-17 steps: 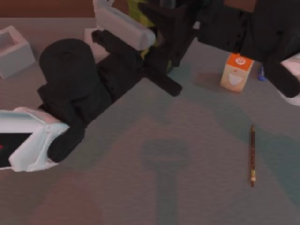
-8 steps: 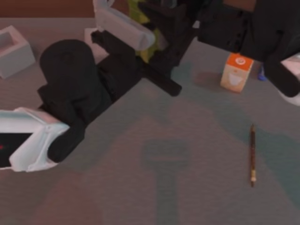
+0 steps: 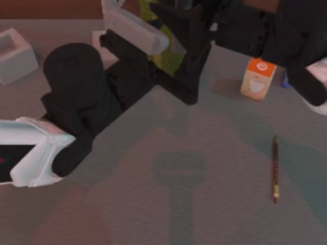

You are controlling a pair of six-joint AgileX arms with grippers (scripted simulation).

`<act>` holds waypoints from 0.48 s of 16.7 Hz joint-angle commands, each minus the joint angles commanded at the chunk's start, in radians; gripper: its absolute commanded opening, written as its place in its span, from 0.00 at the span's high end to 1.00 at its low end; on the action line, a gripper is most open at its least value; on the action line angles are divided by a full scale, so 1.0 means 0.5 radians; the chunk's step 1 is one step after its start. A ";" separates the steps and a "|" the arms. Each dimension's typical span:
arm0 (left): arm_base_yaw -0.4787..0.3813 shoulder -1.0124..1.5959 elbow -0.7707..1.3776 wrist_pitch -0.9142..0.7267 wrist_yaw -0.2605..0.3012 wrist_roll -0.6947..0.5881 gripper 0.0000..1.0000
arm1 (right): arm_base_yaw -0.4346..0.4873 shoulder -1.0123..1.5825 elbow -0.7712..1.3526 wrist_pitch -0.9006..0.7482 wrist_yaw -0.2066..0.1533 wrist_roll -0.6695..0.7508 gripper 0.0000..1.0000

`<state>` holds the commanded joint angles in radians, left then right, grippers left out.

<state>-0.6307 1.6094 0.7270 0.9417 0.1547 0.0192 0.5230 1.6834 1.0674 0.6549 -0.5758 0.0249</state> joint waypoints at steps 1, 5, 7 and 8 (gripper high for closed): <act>0.000 0.000 0.000 0.000 0.000 0.000 0.00 | 0.000 0.000 0.000 0.000 0.000 0.000 1.00; 0.023 -0.078 -0.087 -0.008 0.013 0.001 0.00 | -0.041 -0.034 -0.026 0.005 -0.041 0.001 1.00; 0.059 -0.224 -0.222 -0.017 0.031 0.000 0.00 | -0.101 -0.077 -0.074 0.012 -0.107 0.005 1.00; 0.077 -0.309 -0.299 -0.022 0.042 -0.001 0.00 | -0.135 -0.100 -0.101 0.015 -0.144 0.007 1.00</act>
<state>-0.5921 1.4549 0.5773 0.9308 0.1758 0.0189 0.4554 1.6331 1.0168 0.6625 -0.6477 0.0285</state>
